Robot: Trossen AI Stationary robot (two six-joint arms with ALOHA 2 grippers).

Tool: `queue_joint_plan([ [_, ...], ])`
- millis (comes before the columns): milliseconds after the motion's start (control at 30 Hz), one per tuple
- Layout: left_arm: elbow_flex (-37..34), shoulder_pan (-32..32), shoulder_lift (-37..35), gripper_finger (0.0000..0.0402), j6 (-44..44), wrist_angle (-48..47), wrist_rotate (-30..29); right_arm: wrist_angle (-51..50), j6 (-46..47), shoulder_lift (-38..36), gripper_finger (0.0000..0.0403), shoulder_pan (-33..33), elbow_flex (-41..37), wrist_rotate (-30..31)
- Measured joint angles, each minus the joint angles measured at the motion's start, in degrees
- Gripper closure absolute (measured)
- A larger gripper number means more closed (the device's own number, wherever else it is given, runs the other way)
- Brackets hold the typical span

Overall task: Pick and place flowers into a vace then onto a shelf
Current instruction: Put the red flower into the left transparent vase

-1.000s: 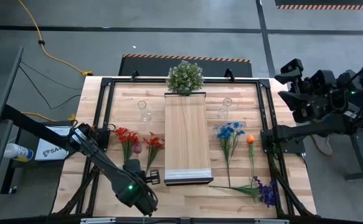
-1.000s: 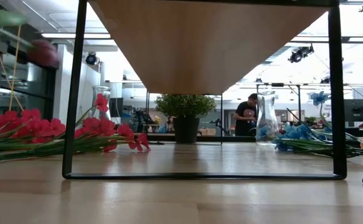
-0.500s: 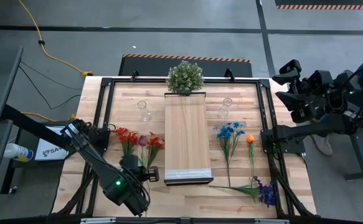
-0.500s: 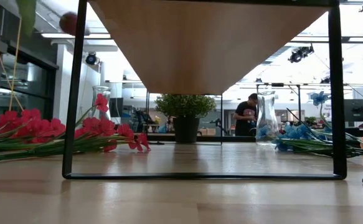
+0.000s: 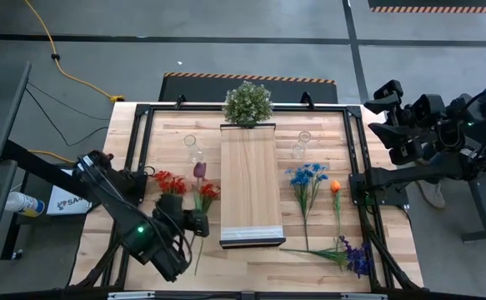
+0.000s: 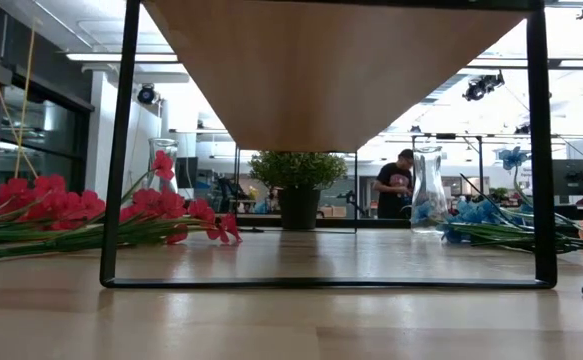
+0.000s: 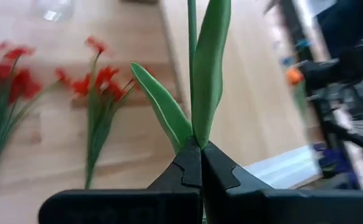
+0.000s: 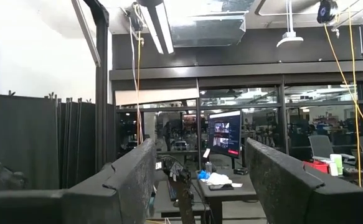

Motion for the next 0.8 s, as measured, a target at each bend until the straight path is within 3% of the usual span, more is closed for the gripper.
queue_joint_plan([
  [467, -0.02, 0.02, -7.3, 0.0377, 16.66, -0.03, -25.56, 0.0, 0.01, 0.0, 0.0167, 0.01, 0.0, -0.02],
  [800, -0.09, 4.72, -8.42, 0.0377, 29.31, 0.0, -32.79, 0.0, -0.48, 0.0, 0.0167, 0.0, 0.0, -0.02],
])
